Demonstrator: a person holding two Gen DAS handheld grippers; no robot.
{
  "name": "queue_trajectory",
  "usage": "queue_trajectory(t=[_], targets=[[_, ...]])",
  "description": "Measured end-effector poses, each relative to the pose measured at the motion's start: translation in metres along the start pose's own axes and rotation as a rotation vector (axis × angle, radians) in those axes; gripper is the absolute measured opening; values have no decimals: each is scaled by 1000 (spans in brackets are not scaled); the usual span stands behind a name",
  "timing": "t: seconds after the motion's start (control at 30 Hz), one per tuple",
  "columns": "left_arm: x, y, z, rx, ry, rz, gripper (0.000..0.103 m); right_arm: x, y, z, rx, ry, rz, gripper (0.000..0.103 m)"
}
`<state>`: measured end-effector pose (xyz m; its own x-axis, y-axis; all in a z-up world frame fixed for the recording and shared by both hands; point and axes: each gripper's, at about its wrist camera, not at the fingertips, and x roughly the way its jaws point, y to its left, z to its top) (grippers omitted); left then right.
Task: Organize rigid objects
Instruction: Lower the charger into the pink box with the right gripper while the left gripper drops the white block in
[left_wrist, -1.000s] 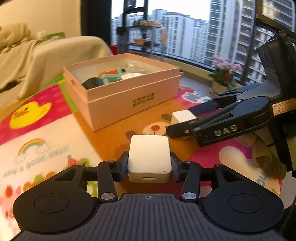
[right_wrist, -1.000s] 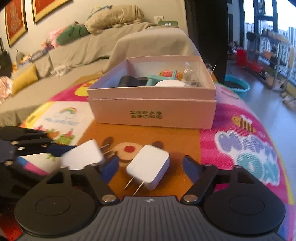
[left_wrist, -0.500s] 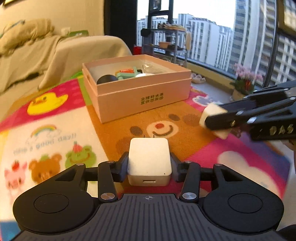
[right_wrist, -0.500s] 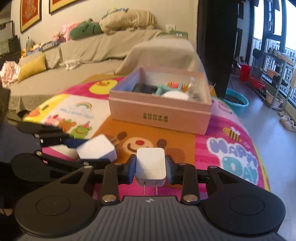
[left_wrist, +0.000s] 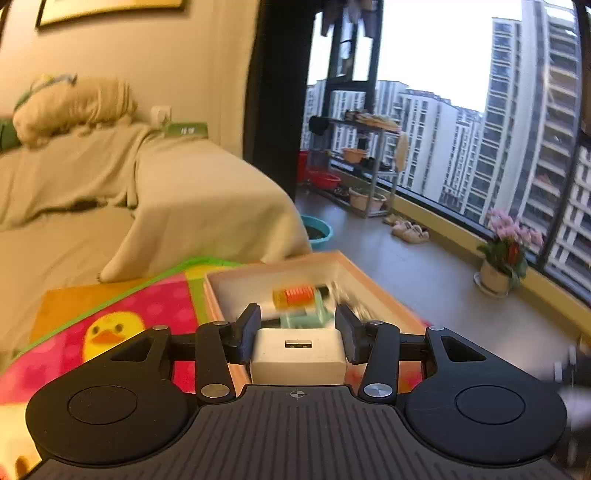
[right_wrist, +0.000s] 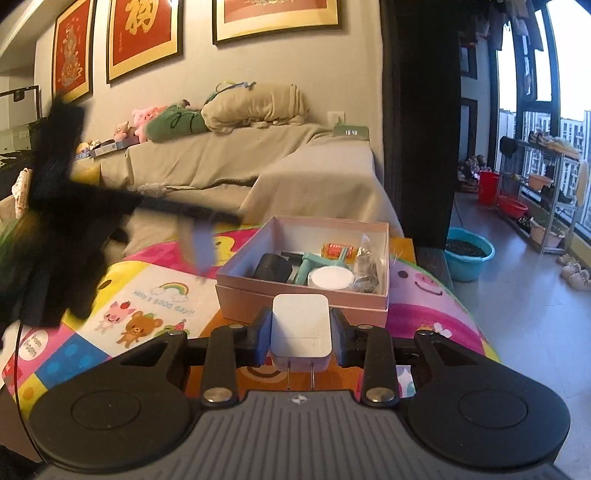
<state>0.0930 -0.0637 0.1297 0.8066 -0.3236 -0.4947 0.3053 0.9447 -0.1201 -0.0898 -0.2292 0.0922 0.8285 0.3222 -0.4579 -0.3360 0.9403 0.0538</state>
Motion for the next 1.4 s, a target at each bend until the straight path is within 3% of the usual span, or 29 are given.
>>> queue_trajectory(t=[0.13,0.27,0.47,0.57,0.7,0.8,0.9,0.97,1.17,1.27,1.33,1.4], targets=[[49,4,16,-47,103,-45,49,21,-9,-7,15,38,10,32],[93,-7,6,-2,204,-38,49,41,-17,-15,33,77,17,32],[120,-2,-6,-46,208,-55,48,63,-27,-23,62,126,14,32],[102,14,-1,-117,120,-102,47,66,-30,-23,73,136,17,32],[54,36,-6,-183,-11,-83,47,69,-38,-13,122,151,64,32],[17,47,-26,-172,-45,-90,47,70,-41,7,138,126,104,32],[-5,51,-55,-100,2,-68,47,81,-38,36,116,100,116,32],[-17,52,-71,-73,29,-73,47,97,-32,56,73,85,77,32],[-27,54,-108,-38,123,-101,47,180,-16,100,51,139,30,32],[-31,51,-117,40,149,-57,47,205,-8,106,66,180,-16,39],[-31,54,-123,66,179,-44,47,199,-6,104,82,177,-3,43],[-31,58,-130,74,209,-26,47,179,-5,95,104,153,-3,56]])
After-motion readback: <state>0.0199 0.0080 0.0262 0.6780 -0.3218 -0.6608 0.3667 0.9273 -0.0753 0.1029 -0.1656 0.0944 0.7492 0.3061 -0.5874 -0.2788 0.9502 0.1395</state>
